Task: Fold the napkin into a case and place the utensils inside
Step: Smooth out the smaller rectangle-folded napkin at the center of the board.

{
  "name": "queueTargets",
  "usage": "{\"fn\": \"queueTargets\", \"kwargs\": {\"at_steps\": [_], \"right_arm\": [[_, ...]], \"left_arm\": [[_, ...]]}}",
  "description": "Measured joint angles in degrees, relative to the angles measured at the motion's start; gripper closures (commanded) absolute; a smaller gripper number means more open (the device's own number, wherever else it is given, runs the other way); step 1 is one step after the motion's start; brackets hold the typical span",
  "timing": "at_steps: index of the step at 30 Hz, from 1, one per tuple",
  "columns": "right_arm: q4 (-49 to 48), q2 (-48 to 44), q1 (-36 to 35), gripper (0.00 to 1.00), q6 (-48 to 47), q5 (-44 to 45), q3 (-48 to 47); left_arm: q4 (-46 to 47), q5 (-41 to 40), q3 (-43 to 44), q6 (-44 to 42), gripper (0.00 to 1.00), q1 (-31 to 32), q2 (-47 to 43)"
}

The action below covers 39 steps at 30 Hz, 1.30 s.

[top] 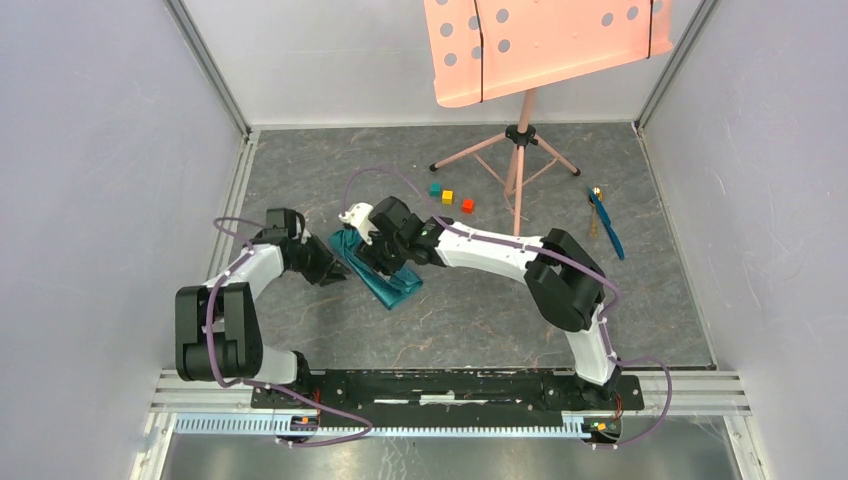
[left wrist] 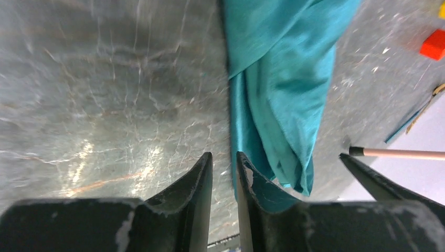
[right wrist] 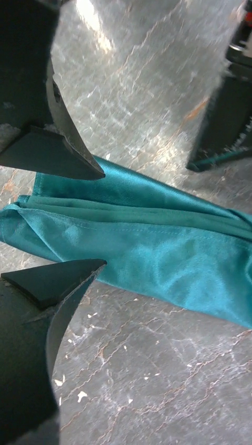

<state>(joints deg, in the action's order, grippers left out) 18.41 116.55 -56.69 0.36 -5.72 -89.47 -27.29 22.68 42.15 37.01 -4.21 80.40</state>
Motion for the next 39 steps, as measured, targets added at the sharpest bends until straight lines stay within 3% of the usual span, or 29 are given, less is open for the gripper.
{"fn": "queueTargets", "kwargs": {"at_steps": [4,13,21,28,39], "right_arm": [[1.3,0.6,-1.6,0.43,-2.6,4.1,0.0],[2.1,2.8,-5.4,0.41,-6.3,10.7,0.0],[2.1,5.3,-7.1,0.52,-8.3,16.2,0.0],[1.8,5.4,-7.4,0.43,-8.7,17.8,0.0],[1.7,1.6,-7.3,0.47,-7.7,18.1,0.5]], "left_arm": [[3.4,4.2,-5.2,4.3,0.68,0.0,1.9],[11.6,9.4,-10.0,11.3,0.66,0.1,4.3],[15.0,10.3,-12.1,14.1,0.67,0.1,3.5],[16.2,10.5,-12.9,14.6,0.67,0.1,3.4],[15.2,9.2,-13.5,14.5,0.66,0.1,1.3]]}}
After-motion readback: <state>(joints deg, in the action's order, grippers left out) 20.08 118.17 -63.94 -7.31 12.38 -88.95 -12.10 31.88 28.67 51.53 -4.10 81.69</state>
